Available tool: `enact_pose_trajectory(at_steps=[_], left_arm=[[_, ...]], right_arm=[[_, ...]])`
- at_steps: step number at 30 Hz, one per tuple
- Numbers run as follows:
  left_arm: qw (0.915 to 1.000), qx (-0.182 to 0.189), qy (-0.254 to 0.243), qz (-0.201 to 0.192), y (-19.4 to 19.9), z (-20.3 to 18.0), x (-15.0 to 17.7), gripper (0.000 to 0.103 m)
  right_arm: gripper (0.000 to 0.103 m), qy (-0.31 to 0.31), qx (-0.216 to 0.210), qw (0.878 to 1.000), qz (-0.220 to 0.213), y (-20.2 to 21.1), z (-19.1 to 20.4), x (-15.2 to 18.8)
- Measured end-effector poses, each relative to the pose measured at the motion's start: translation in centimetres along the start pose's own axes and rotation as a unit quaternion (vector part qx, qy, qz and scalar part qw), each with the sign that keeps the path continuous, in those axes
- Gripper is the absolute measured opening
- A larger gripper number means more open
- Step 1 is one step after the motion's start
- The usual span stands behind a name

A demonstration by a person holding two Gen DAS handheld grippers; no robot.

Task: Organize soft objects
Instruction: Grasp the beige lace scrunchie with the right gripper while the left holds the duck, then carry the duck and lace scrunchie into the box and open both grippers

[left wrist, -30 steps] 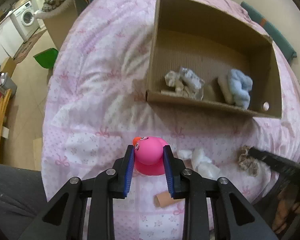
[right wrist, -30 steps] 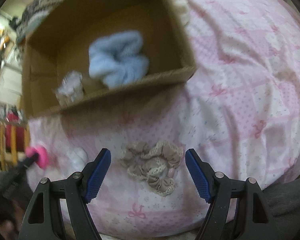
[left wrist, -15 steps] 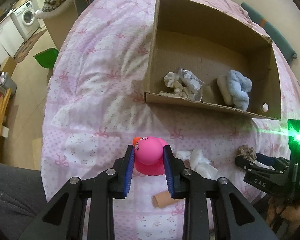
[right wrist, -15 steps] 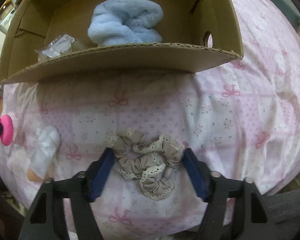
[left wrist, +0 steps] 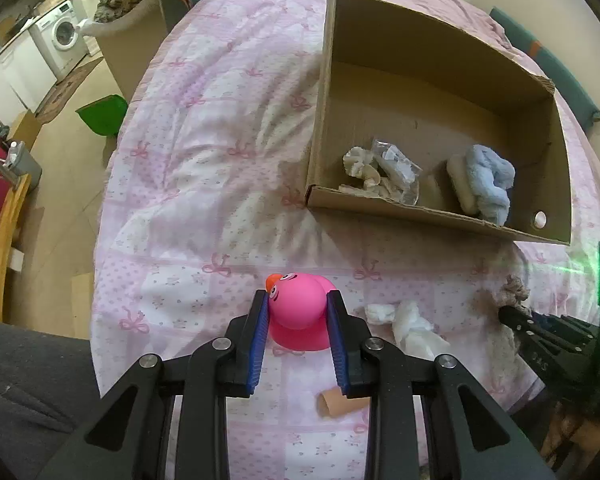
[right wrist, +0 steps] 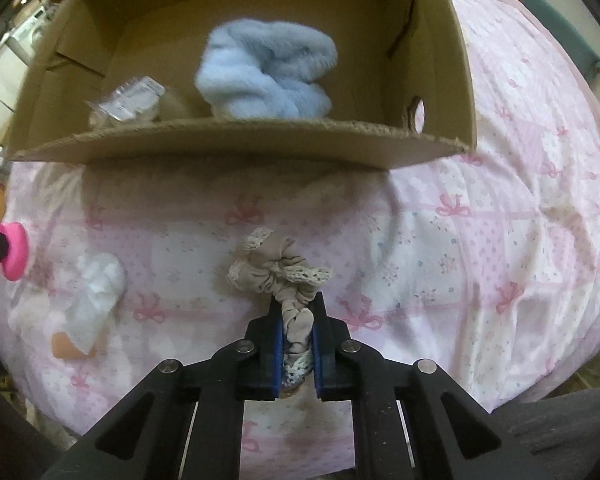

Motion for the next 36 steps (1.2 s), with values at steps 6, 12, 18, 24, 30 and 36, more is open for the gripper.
enact_pose_trajectory(at_steps=[6, 12, 18, 24, 30, 36], left_arm=[[1.0, -0.005, -0.001, -0.001, -0.1, 0.0, 0.0, 0.026], [0.9999, -0.008, -0.006, -0.001, -0.3, -0.1, 0.0, 0.026], [0.9998, -0.013, -0.013, -0.008, -0.2, -0.4, 0.1, 0.026], [0.9995, -0.015, -0.022, -0.016, -0.1, -0.8, 0.1, 0.026], [0.9992, -0.006, -0.026, -0.03, 0.9, -1.3, -0.2, 0.026], [0.9968, 0.015, -0.041, -0.067, 4.0, -2.8, -2.0, 0.026]], right_arm=[[0.012, 0.003, -0.051, 0.997, -0.059, 3.2, 0.1, -0.3], [0.012, 0.051, -0.094, 0.986, -0.125, 6.7, 2.5, -0.2], [0.012, 0.049, -0.12, 0.982, -0.138, 7.7, 1.6, -0.6], [0.012, 0.04, -0.14, 0.978, -0.148, 7.4, 1.1, -0.8], [0.012, 0.036, -0.146, 0.974, -0.166, 7.7, 1.6, -1.1], [0.012, 0.005, -0.162, 0.965, -0.208, 10.1, 0.0, -1.6]])
Point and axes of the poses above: each gripper's, at about its wrist camera, not at the fingertips, and y roughly against the way its jaws point, z to its left, x to its underside, the point moved 4 cm from there along -y, roughly the way its jaws point, and after that the axes turned 12 degrees about y, right-handed, at the moved point
